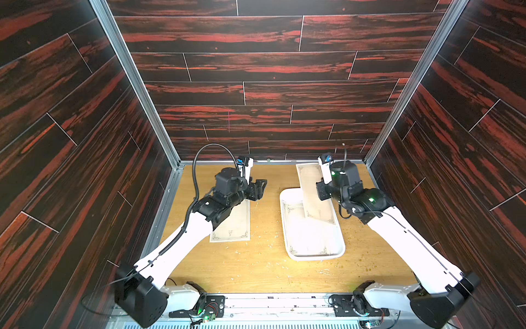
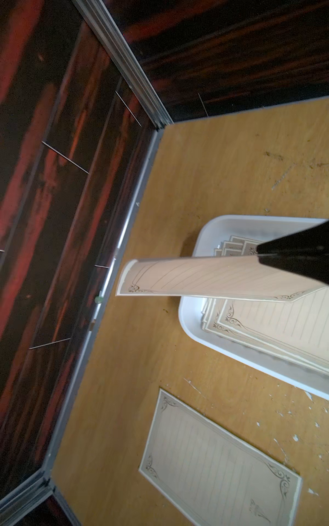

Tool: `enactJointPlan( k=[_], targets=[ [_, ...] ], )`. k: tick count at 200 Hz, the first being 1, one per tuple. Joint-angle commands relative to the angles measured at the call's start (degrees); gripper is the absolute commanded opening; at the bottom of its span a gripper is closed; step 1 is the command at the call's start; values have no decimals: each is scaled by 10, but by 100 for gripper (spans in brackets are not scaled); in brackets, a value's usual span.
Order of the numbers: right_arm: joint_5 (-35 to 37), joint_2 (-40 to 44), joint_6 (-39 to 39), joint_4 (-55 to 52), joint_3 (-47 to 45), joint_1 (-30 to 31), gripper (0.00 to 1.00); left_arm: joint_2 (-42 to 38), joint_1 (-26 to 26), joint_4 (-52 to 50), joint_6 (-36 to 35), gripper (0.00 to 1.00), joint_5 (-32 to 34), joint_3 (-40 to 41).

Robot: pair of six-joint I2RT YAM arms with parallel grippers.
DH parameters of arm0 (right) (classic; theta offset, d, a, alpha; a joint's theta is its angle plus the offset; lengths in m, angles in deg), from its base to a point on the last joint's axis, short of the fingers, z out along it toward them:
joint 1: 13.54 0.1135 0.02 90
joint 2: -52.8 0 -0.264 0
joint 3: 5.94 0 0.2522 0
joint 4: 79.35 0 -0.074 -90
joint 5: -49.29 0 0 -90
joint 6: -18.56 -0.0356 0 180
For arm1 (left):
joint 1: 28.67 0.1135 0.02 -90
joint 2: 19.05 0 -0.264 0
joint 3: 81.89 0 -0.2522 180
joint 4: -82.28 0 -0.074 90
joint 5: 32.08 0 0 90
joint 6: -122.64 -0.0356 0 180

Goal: Take out the stationery paper from the storage box
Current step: Pick up the stationery paper from the storage box.

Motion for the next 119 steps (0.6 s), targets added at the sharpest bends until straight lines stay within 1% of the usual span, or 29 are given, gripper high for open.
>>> enactJointPlan(
  k=[1, 30, 51, 80, 119],
  targets=[
    [29, 13, 48, -11, 34, 19, 0, -29, 8, 14, -57, 70, -37, 6],
    [29, 26, 94, -4, 69, 42, 0, -60, 14, 47, -76, 70, -96, 32],
    [13, 40, 111, 9, 84, 48, 0, -77, 17, 70, -86, 71, -135, 44],
    [-66, 64, 128, 11, 100, 51, 0, -81, 18, 87, -97, 71, -201, 46],
    [-172, 124, 139, 68, 62, 51, 0, -78, 19, 133, -88, 72, -263, 53]
  ],
)
